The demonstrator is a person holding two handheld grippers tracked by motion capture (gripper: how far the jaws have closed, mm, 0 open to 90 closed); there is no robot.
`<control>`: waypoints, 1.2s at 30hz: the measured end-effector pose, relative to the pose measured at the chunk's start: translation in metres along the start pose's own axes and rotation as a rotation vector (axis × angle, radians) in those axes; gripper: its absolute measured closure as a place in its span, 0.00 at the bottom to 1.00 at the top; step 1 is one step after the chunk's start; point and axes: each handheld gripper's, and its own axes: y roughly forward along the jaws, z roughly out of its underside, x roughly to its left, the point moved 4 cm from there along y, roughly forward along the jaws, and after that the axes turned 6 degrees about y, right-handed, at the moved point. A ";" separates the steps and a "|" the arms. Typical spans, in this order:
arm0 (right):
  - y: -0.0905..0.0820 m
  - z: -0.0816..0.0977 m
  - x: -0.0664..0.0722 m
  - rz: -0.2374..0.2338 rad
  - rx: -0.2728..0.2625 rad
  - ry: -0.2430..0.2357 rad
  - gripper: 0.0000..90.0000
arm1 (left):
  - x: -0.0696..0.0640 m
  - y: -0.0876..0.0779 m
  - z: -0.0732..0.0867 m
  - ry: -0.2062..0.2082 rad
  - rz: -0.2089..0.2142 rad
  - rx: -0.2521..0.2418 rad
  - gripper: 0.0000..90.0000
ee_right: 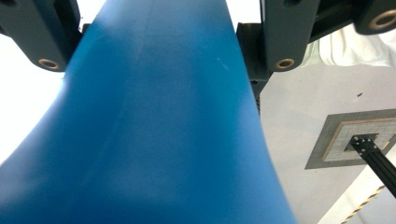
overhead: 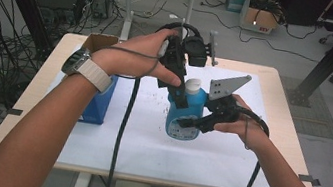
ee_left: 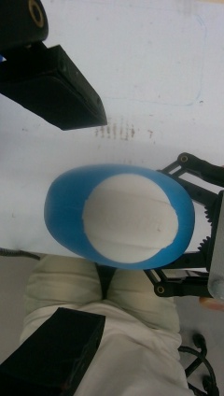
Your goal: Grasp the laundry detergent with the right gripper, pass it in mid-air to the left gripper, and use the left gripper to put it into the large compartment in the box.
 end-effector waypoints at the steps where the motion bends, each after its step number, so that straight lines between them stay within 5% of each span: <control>1: 0.000 0.000 0.000 0.001 0.000 0.000 0.48 | 0.000 0.000 0.000 -0.001 0.001 0.000 0.07; 10: 0.000 0.000 0.000 -0.002 0.002 0.007 0.48 | 0.000 0.001 0.000 0.001 0.005 0.000 0.07; 12: 0.000 0.000 0.000 0.001 0.002 0.005 0.48 | 0.000 0.003 0.000 -0.005 -0.001 -0.031 0.07; 20: 0.000 0.001 0.000 0.000 0.005 0.010 0.48 | 0.000 0.000 0.001 -0.001 0.002 0.001 0.07; 36: 0.001 0.001 -0.001 -0.002 0.009 0.005 0.48 | 0.000 0.003 0.000 -0.002 -0.001 -0.016 0.07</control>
